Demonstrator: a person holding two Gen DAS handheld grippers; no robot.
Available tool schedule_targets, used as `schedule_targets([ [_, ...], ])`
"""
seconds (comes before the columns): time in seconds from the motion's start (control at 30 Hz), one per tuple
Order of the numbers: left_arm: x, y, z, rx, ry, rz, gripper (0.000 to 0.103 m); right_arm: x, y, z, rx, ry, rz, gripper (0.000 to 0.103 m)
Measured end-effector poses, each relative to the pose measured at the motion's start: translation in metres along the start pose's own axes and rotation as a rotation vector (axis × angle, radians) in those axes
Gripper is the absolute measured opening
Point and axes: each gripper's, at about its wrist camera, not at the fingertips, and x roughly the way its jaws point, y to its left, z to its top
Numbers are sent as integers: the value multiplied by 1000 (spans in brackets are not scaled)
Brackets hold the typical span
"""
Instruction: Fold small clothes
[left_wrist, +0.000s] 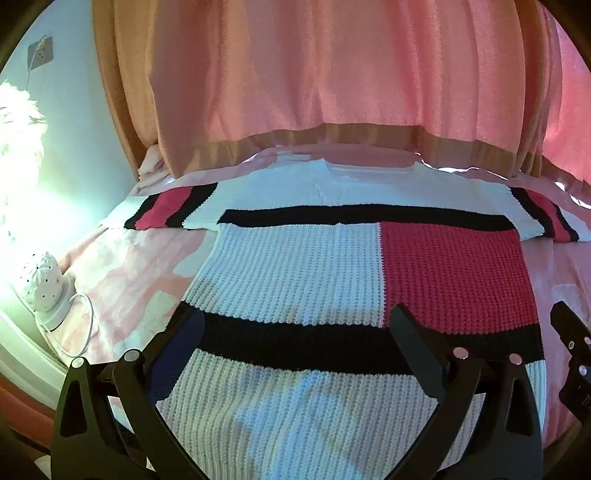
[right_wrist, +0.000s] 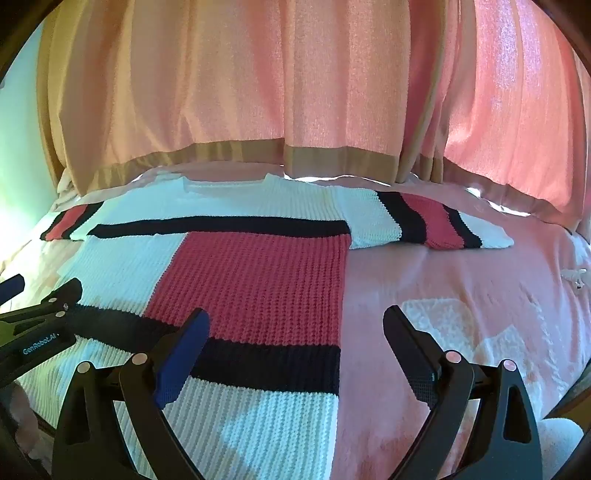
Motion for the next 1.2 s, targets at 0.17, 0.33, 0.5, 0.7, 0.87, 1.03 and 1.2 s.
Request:
schedule_targets([
  [0.17, 1, 2, -1, 1, 2, 10, 98, -2, 2, 0, -2, -5, -1, 93],
  [0.33, 1, 2, -1, 0, 3, 14, 98, -2, 2, 2, 2, 0, 4, 93],
  [0.5, 1, 3, -1, 3, 3, 11, 98, -2, 2, 2, 4, 3, 5, 93],
  [0.7, 2, 2, -1, 5, 3, 15, 98, -1, 3, 2, 5, 5, 6, 93],
  [0.87, 3, 2, -1, 6, 3, 16, 98, -2, 3, 3, 7, 4, 5, 93],
  [1.03, 3, 2, -1, 6, 3, 17, 98, -2, 3, 3, 6, 6, 7, 93],
  [1.2, 3, 2, -1, 5, 3, 18, 98, -2, 4, 4, 4, 4, 6, 93],
])
